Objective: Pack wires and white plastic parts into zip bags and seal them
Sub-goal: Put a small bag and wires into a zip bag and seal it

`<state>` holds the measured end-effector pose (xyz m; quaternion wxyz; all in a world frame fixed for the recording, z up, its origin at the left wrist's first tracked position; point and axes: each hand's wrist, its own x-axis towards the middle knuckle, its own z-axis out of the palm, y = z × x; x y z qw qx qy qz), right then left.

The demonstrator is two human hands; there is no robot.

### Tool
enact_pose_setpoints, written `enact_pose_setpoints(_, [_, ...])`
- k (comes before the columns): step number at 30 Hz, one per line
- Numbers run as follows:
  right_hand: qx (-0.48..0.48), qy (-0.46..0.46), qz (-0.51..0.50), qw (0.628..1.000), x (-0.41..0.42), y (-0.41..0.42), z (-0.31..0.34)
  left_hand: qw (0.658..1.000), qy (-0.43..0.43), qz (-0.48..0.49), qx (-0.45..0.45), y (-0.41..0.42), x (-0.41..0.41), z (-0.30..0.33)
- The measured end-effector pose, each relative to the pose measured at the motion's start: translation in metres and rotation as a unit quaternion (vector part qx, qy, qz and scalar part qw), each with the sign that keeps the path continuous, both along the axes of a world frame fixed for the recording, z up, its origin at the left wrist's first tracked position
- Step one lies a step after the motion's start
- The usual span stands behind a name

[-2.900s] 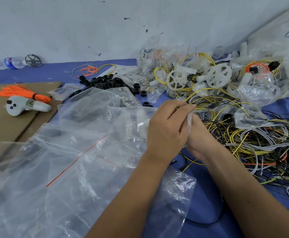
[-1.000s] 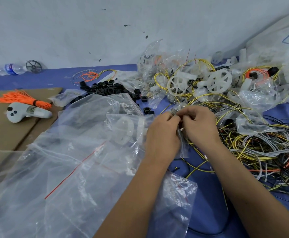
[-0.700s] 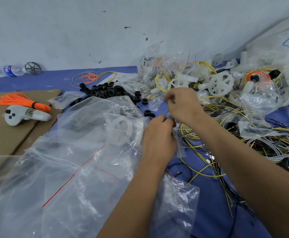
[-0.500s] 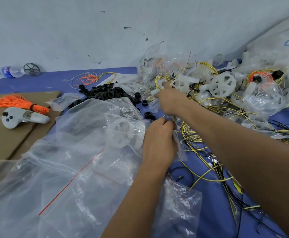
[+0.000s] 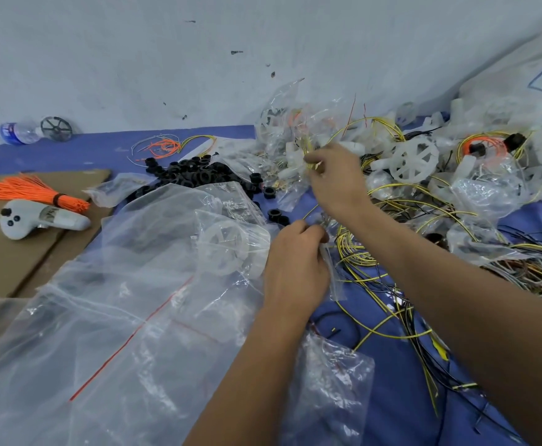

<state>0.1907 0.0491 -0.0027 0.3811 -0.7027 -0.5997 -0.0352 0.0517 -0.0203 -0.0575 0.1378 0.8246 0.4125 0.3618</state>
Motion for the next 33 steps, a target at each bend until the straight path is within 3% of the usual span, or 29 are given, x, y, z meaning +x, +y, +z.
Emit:
enact_pose_setpoints(2, [0.125, 0.097, -0.022, 0.987, 0.002, -0.026, 0.004, 1.0, -0.02, 0.002, -0.004, 0.0, 0.0, 0.0])
enact_pose_setpoints(4, [0.183, 0.204, -0.05, 0.961, 0.007, -0.055, 0.003, 0.999, -0.036, 0.008, -0.007, -0.002, 0.0, 0.001])
enact_pose_setpoints(8, [0.205, 0.45, -0.048, 0.868, 0.011, -0.107, -0.015, 0.997, -0.07, 0.029, -0.015, -0.005, 0.0, 0.003])
enact_pose_setpoints(12, [0.171, 0.582, -0.033, 0.794, 0.016, -0.132, -0.024, 0.995, -0.096, 0.032, 0.024, -0.011, 0.002, 0.007])
enact_pose_setpoints(18, [0.111, 0.541, -0.051, 0.832, 0.027, -0.139, -0.024, 0.992, -0.092, -0.01, 0.081, -0.025, 0.007, 0.007])
enact_pose_setpoints(27, [0.076, 0.524, -0.051, 0.847, 0.04, -0.139, -0.028, 0.96, -0.254, 0.102, 0.054, -0.012, 0.004, 0.003])
enact_pose_setpoints(33, [-0.013, 0.455, 0.018, 0.89, 0.034, -0.14, -0.028, 0.953, -0.286, 0.078, 0.064, -0.011, 0.003, 0.003])
